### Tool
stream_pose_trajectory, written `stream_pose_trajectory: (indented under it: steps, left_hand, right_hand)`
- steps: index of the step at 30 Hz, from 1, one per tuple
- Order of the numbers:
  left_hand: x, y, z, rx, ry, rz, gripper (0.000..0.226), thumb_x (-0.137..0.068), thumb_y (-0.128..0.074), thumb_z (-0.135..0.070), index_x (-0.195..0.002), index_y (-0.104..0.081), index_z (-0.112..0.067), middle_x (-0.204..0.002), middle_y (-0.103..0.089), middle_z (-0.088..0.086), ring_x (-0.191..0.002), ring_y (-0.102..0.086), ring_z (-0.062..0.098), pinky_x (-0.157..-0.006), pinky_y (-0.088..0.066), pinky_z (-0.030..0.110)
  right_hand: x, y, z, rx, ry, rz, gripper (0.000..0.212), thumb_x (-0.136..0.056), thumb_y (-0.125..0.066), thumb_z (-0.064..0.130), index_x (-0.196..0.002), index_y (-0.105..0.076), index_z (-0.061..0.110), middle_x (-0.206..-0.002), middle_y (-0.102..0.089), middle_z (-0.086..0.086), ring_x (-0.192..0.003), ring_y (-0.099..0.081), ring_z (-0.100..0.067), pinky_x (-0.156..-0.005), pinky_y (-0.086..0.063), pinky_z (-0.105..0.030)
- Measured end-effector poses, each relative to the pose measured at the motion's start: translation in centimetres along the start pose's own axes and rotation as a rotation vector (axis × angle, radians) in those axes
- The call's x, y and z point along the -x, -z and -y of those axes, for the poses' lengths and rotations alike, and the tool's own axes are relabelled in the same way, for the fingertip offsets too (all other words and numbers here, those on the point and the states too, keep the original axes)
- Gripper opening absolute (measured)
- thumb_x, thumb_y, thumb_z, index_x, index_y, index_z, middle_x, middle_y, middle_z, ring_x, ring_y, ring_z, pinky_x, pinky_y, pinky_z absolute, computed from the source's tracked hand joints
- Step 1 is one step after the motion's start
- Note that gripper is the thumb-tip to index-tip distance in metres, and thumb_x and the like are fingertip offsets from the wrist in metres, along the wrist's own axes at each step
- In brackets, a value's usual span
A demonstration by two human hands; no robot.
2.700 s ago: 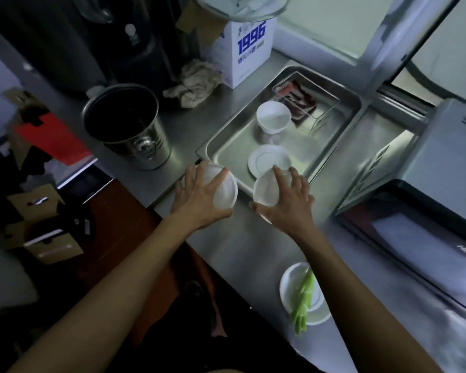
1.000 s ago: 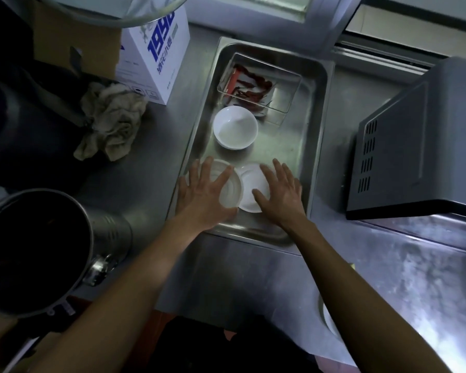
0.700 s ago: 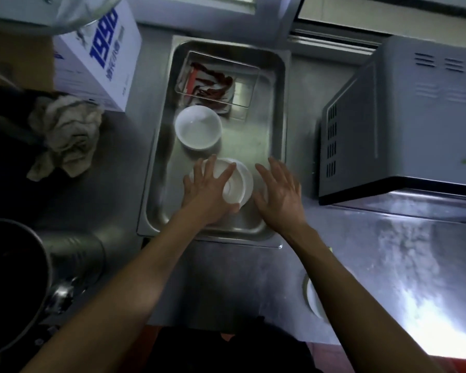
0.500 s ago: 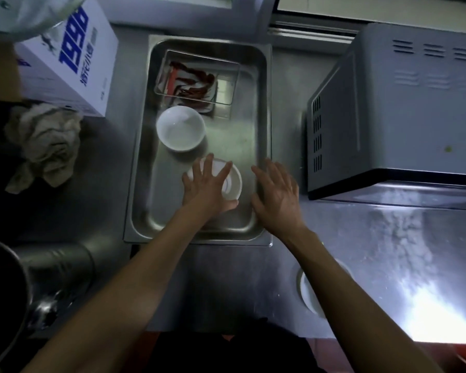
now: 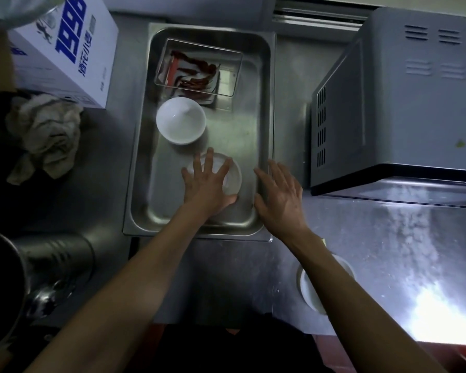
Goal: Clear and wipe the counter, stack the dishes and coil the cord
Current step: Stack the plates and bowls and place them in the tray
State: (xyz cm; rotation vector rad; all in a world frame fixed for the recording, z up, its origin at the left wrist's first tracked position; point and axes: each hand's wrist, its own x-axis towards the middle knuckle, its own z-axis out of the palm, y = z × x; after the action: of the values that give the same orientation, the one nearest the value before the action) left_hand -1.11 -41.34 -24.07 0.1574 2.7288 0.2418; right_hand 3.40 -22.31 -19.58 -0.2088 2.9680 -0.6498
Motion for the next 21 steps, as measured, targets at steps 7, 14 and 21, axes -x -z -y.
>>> stream_pose_trajectory:
  steps: [7, 14, 21]
  left_hand:
    - [1.5, 0.3, 0.0, 0.017, -0.031, -0.014, 0.094, -0.078, -0.06, -0.072, -0.155, -0.016, -0.04, -0.166, -0.001, 0.009, -0.15, 0.003, 0.04, -0.112, -0.016, 0.071]
    - [4.4, 0.9, -0.4, 0.107, -0.116, -0.089, 0.078, -0.091, -0.051, -0.062, -0.156, -0.022, -0.031, -0.165, -0.016, 0.009, -0.151, -0.01, 0.036, -0.115, -0.02, 0.063]
    - [6.7, 2.5, -1.6, 0.15, -0.184, -0.139, 0.071, -0.094, -0.05, -0.054, -0.154, -0.025, -0.026, -0.164, -0.021, 0.008, -0.15, -0.014, 0.035, -0.115, -0.024, 0.059]
  right_hand:
    - [1.1, 0.0, 1.2, 0.023, -0.021, 0.032, 0.055, -0.091, -0.06, 0.021, -0.145, -0.047, 0.018, -0.158, -0.032, -0.013, -0.148, -0.021, -0.031, -0.115, -0.024, -0.052]
    - [3.8, -0.2, 1.7, 0.041, -0.108, 0.028, 0.054, -0.095, -0.06, 0.03, -0.145, -0.042, 0.023, -0.159, -0.029, -0.011, -0.149, -0.021, -0.032, -0.117, -0.027, -0.055]
    - [7.5, 1.2, 1.1, 0.035, -0.151, 0.028, 0.057, -0.096, -0.057, 0.033, -0.149, -0.036, 0.027, -0.164, -0.019, -0.007, -0.152, -0.012, -0.027, -0.119, -0.021, -0.05]
